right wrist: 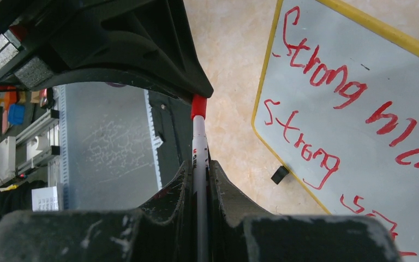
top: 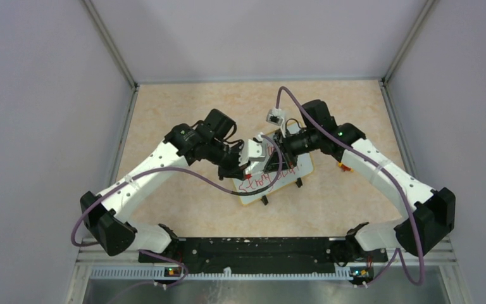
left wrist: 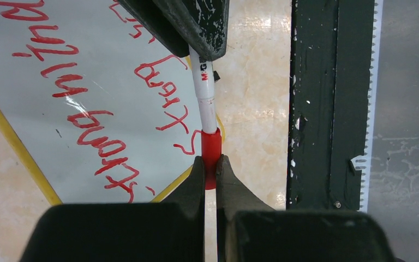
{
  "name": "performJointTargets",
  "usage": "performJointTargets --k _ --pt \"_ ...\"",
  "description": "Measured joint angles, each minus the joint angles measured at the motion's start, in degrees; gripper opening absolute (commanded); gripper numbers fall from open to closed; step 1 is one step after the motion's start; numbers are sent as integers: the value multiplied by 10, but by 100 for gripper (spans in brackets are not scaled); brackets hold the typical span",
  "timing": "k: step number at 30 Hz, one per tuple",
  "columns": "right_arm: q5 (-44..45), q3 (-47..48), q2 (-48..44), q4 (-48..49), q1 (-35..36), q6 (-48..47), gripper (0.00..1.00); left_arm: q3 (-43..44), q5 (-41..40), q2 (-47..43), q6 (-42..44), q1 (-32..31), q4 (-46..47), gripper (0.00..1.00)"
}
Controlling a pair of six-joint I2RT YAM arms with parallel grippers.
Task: Write a sentence on the whiteboard
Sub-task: Insert the pen cap into the whiteboard marker.
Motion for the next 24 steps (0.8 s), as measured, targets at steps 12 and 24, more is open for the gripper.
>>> performJointTargets --k 12,24 --pt "44 -15 7 34 11 29 0 23 -15 43 -85 -5 31 0" --pt "29 -27 23 49 11 45 0 56 -36 79 -114 -17 -12 0"
